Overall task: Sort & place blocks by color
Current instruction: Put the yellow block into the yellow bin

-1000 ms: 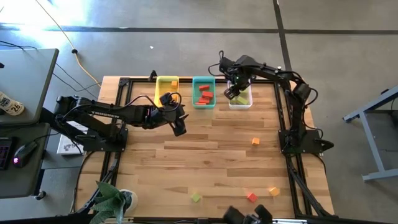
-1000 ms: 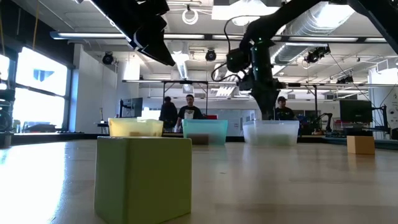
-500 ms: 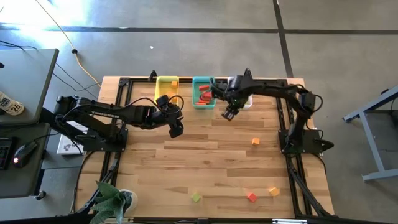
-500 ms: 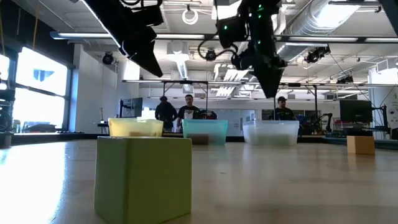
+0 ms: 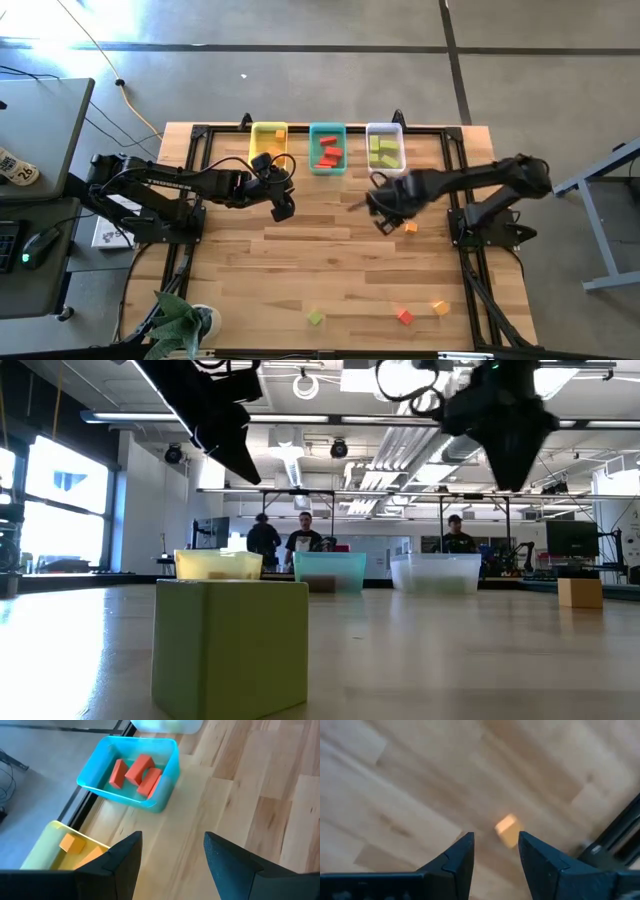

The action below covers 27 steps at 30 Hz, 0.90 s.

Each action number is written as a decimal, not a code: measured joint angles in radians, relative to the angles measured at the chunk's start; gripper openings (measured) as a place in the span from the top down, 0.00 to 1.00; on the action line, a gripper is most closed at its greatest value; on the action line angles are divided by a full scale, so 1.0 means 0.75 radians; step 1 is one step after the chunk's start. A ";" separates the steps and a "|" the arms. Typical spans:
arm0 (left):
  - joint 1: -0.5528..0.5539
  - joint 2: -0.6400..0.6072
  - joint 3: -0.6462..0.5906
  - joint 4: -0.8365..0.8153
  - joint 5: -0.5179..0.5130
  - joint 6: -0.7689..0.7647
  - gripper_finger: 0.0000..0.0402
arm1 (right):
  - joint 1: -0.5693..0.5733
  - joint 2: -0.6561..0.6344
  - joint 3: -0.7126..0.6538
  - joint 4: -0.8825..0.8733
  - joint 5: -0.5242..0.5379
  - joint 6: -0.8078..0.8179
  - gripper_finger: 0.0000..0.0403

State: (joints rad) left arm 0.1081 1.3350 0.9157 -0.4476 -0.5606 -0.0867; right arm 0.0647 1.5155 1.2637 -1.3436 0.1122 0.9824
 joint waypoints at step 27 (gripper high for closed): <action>-0.001 0.000 0.000 0.005 0.044 -0.069 0.50 | 0.784 -0.188 -0.347 0.227 -0.301 0.752 0.43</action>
State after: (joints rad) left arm 0.1078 1.3350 0.9157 -0.4438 -0.5278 -0.1387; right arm 0.6530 1.3743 1.0032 -1.1737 -0.1135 1.5463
